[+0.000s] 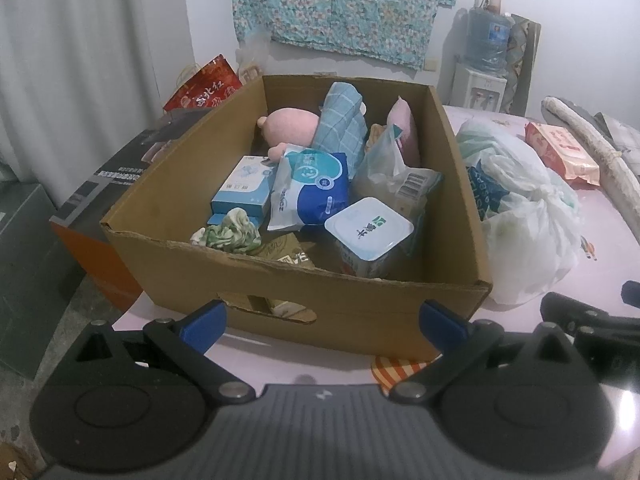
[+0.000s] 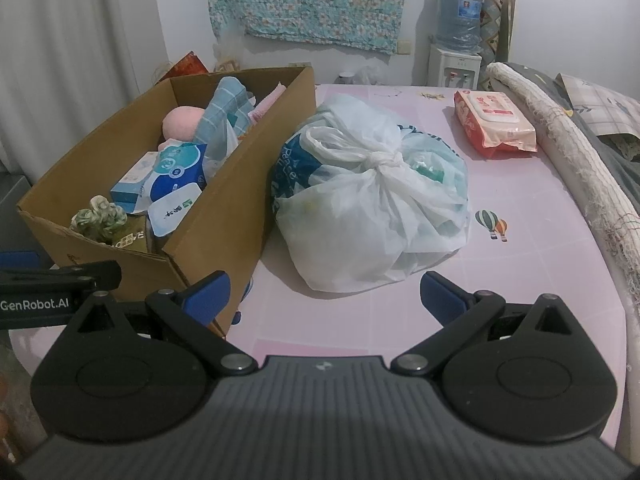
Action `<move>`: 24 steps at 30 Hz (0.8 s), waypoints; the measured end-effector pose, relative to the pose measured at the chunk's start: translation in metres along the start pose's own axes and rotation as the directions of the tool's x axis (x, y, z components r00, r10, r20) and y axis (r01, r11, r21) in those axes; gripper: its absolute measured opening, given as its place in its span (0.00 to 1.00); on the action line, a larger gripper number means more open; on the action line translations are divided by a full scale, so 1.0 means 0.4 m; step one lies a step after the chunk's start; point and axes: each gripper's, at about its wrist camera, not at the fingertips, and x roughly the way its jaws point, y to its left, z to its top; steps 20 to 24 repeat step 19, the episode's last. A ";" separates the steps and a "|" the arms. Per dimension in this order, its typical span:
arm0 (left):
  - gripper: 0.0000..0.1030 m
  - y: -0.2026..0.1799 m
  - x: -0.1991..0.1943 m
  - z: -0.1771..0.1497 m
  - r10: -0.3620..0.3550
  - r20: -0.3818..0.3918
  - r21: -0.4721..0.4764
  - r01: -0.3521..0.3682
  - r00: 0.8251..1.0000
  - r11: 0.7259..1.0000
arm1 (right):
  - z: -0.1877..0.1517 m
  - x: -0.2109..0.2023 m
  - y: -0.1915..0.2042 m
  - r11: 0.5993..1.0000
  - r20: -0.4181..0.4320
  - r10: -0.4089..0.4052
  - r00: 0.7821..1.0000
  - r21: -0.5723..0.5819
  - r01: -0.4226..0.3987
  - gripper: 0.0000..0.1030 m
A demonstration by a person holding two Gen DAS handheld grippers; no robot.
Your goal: Organize soft objects
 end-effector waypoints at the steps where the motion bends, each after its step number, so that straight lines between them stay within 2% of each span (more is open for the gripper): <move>1: 1.00 0.000 0.002 0.000 -0.001 -0.002 0.001 0.001 1.000 1.000 | 0.000 0.001 0.000 1.000 0.000 0.000 1.000 0.000 0.000 0.99; 24: 1.00 0.000 0.008 -0.003 0.004 -0.008 0.004 -0.004 1.000 1.000 | -0.002 0.003 0.000 1.000 -0.005 -0.002 1.000 -0.005 0.002 0.99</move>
